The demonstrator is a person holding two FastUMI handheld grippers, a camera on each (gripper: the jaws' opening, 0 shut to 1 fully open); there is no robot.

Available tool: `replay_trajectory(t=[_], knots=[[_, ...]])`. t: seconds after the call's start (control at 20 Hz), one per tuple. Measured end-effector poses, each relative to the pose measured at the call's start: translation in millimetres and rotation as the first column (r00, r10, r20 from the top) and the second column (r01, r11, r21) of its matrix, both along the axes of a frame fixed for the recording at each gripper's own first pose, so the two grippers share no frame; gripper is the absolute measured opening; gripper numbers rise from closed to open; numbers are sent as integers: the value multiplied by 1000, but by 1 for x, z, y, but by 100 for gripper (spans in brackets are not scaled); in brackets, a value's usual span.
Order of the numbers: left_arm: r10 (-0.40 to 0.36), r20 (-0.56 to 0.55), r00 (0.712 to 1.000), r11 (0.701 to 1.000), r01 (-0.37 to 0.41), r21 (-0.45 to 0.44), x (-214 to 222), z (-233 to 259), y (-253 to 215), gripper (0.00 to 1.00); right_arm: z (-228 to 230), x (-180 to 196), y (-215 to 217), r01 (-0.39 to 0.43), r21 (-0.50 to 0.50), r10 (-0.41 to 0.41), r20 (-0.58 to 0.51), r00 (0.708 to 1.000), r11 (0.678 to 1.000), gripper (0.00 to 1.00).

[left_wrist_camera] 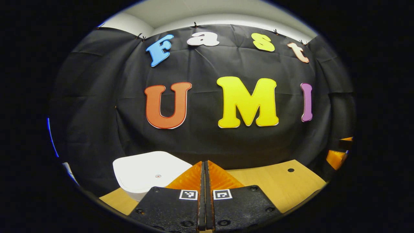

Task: Press the lid of the desktop garbage bin to open it, pick up the crumpled paper on the desktop and throw it into the bin, then pick up the pop can on the desktop and drop it into the bin, and finally close the garbage bin lid.

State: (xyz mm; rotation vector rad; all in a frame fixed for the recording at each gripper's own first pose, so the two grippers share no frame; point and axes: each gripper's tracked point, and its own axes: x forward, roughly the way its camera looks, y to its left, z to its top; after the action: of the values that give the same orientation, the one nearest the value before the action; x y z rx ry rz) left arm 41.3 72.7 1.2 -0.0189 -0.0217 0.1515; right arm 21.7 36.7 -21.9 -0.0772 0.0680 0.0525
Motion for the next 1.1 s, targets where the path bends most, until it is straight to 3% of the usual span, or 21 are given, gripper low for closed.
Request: replay_trajectory(t=[0.4, 0.9, 1.1], knots=[[109, -115, 987, 992, -116, -56, 23, -29, 69, 3, -11, -1, 40, -21, -28, 20, -33, 999, 999, 94], [134, -272, 953, 985, -157, -68, 22, -70, 83, 3, -18, 0, 60, -73, 3, 73, -59, 996, 997, 94], [144, -285, 948, 972, -190, -137, 22, -69, 82, 4, -21, 0, 52, -108, 17, 109, -69, 992, 994, 94]])
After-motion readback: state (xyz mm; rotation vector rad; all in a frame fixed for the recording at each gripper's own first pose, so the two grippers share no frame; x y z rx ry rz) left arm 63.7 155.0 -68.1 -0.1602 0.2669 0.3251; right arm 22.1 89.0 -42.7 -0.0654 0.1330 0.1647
